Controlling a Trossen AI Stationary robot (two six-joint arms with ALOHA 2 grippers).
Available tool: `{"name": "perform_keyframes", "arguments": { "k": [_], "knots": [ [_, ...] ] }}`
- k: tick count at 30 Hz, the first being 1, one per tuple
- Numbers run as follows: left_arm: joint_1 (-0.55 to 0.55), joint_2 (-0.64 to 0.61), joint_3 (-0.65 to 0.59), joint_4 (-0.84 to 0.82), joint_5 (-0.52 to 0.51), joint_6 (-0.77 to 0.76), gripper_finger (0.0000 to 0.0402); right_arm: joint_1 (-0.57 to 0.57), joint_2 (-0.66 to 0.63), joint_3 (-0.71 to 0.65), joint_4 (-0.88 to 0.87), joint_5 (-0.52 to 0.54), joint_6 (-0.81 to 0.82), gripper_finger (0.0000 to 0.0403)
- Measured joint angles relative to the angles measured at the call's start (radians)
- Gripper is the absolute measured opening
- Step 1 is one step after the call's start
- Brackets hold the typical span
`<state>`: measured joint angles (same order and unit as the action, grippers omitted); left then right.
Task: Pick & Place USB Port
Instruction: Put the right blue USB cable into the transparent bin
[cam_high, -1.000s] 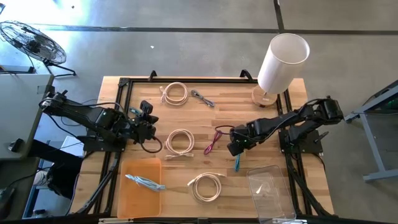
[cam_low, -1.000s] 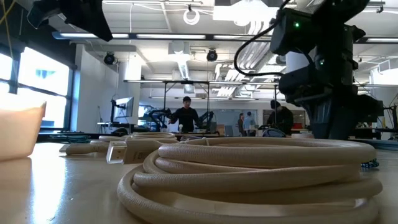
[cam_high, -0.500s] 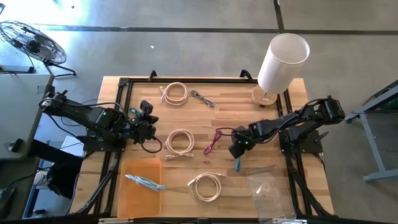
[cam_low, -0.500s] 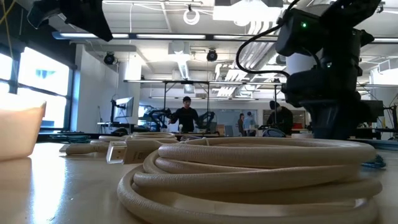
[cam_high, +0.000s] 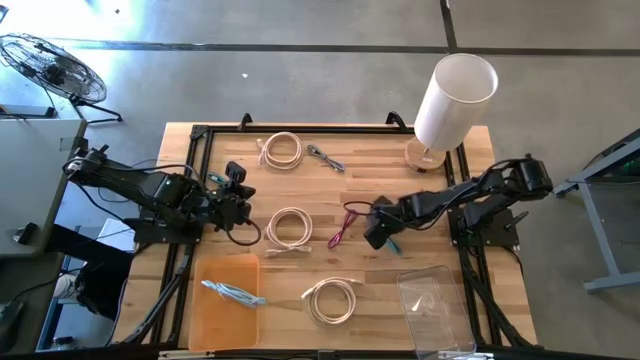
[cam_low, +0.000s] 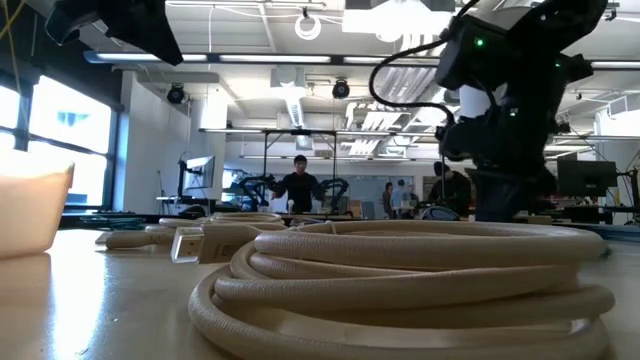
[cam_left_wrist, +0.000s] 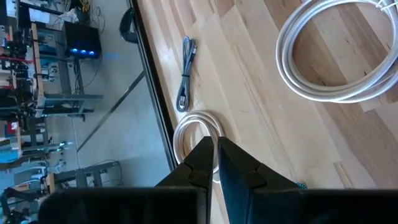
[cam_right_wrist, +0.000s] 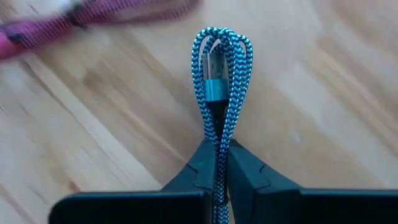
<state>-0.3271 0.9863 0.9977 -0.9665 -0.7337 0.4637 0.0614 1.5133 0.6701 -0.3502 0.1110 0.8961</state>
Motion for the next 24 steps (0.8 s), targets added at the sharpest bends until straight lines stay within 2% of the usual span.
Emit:
{"name": "perform_keyframes", "arguments": {
  "k": [8, 16, 18, 20, 24],
  "knots": [
    [0.0, 0.0, 0.0, 0.0, 0.013, -0.001, 0.0019, -0.012, 0.001, 0.012, 0.195, 0.002, -0.169, 0.0008],
    [0.0, 0.0, 0.0, 0.0, 0.012, -0.02, 0.0019, 0.007, 0.001, 0.199, 0.182, -0.053, -0.372, 0.0008],
    [0.0, 0.0, 0.0, 0.0, 0.012, -0.024, 0.0019, 0.03, 0.0, 0.28, 0.1, -0.065, -0.378, 0.0008],
    [0.0, 0.0, 0.0, 0.0, 0.012, -0.024, 0.0019, 0.066, 0.0, 0.377, -0.054, -0.044, -0.374, 0.0008],
    [0.0, 0.0, 0.0, -0.001, 0.012, -0.024, 0.0019, 0.154, 0.0, 0.589, -0.446, 0.086, -0.259, 0.0008]
  ]
}}
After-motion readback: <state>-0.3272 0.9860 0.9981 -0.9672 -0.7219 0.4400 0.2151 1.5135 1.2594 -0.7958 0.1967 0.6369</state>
